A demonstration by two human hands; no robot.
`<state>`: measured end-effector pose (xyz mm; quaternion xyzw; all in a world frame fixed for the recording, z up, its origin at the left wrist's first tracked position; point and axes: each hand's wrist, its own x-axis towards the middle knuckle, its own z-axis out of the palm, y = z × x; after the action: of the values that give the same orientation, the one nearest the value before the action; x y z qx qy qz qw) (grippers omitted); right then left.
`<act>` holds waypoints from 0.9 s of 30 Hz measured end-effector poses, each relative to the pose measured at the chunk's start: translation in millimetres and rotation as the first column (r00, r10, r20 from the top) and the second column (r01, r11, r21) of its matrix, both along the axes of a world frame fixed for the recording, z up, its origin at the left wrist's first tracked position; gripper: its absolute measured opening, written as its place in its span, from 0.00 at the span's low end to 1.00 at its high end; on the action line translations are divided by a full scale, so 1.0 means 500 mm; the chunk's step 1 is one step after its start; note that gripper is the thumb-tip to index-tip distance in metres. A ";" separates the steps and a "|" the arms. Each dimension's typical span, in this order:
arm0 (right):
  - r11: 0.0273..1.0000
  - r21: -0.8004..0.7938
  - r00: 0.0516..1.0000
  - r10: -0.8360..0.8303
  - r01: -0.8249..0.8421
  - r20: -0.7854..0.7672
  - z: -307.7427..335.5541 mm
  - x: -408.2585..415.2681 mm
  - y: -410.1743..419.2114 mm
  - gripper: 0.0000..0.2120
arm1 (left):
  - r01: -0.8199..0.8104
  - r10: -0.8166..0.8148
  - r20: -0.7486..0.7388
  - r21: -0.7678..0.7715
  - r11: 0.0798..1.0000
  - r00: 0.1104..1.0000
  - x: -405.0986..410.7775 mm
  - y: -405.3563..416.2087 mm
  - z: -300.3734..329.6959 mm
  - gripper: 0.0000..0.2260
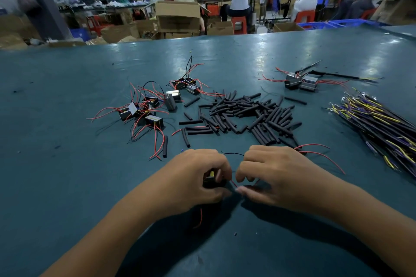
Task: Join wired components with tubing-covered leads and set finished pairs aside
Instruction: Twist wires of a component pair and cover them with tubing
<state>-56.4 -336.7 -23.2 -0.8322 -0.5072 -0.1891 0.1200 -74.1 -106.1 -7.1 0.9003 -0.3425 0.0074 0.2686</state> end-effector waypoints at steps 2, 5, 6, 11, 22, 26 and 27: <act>1.000 -0.013 1.000 -0.007 0.007 -0.004 0.003 -0.001 0.000 0.11 | 0.009 -0.009 0.010 0.003 1.000 1.000 0.000 -0.004 -0.006 0.08; 0.999 -0.027 0.999 -0.033 0.034 0.037 0.001 -0.003 0.006 0.11 | -0.007 0.007 0.037 0.001 1.000 0.999 0.001 -0.010 -0.016 0.07; 0.999 -0.023 0.998 -0.040 0.041 0.049 0.000 -0.004 0.008 0.10 | -0.022 0.023 0.034 -0.008 1.000 0.999 0.002 -0.011 -0.018 0.08; 0.997 0.020 0.995 -0.072 0.071 0.073 -0.002 -0.006 0.013 0.10 | -0.081 0.083 0.027 -0.060 0.995 0.996 0.004 -0.013 -0.027 0.13; 0.974 0.140 0.983 -0.167 0.177 -0.080 0.014 -0.022 0.018 0.10 | -0.078 0.088 0.086 -0.113 0.991 0.992 0.006 -0.017 -0.038 0.07; 0.967 0.176 0.975 -0.155 0.182 -0.158 0.014 -0.024 0.021 0.09 | -0.060 0.069 0.094 -0.092 0.994 0.993 0.005 -0.018 -0.041 0.07; 0.970 0.170 0.976 -0.144 0.172 -0.164 0.015 -0.024 0.019 0.09 | -0.062 0.070 0.089 -0.092 0.994 0.994 0.005 -0.018 -0.041 0.06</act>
<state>-68.3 -327.1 -16.0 -0.8673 -0.4091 -0.1807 0.2185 -71.5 -115.0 -27.6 0.8970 -0.3237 0.0728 0.2920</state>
